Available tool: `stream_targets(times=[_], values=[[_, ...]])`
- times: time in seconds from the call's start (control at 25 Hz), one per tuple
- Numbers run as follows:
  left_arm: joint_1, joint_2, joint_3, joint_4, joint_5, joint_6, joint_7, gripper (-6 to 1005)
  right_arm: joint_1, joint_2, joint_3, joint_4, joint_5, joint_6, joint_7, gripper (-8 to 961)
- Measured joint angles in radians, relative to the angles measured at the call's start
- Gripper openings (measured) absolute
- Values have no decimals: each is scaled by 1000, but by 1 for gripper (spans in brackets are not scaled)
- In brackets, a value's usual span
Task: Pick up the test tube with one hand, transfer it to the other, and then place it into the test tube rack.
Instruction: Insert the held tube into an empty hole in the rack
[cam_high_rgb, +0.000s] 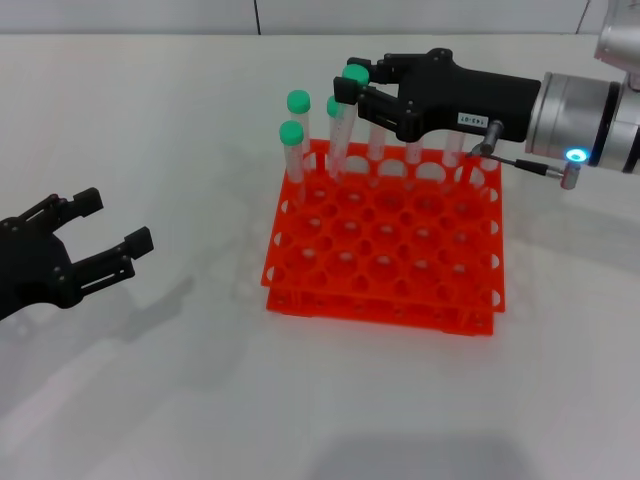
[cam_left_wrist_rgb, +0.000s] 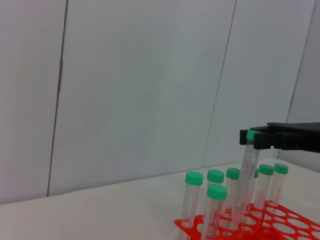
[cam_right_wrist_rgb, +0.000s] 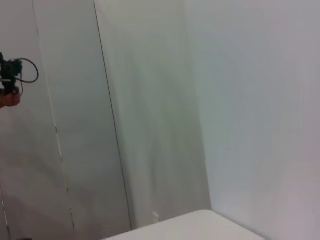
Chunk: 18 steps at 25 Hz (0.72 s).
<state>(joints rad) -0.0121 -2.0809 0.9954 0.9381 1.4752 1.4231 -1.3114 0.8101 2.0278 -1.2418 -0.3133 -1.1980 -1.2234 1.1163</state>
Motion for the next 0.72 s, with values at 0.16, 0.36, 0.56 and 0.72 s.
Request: stream_targets(times=[0.16,0.36,0.56,0.72], values=[[-1,-1,0,0,-1,2,4,880,1,0,-65,-6,51,36,-6,342],[0,0,0,1,-1,3,9,880,2,0,-99,-9,74,59,-18,348],[10,-1,-19,-13,-4,-6,35,880,5,0,-110,-10,74,72,-24,354],[6,0,-32,-50,-18,-2,64,880,3,0,-120,-11,75,71,-33,359]])
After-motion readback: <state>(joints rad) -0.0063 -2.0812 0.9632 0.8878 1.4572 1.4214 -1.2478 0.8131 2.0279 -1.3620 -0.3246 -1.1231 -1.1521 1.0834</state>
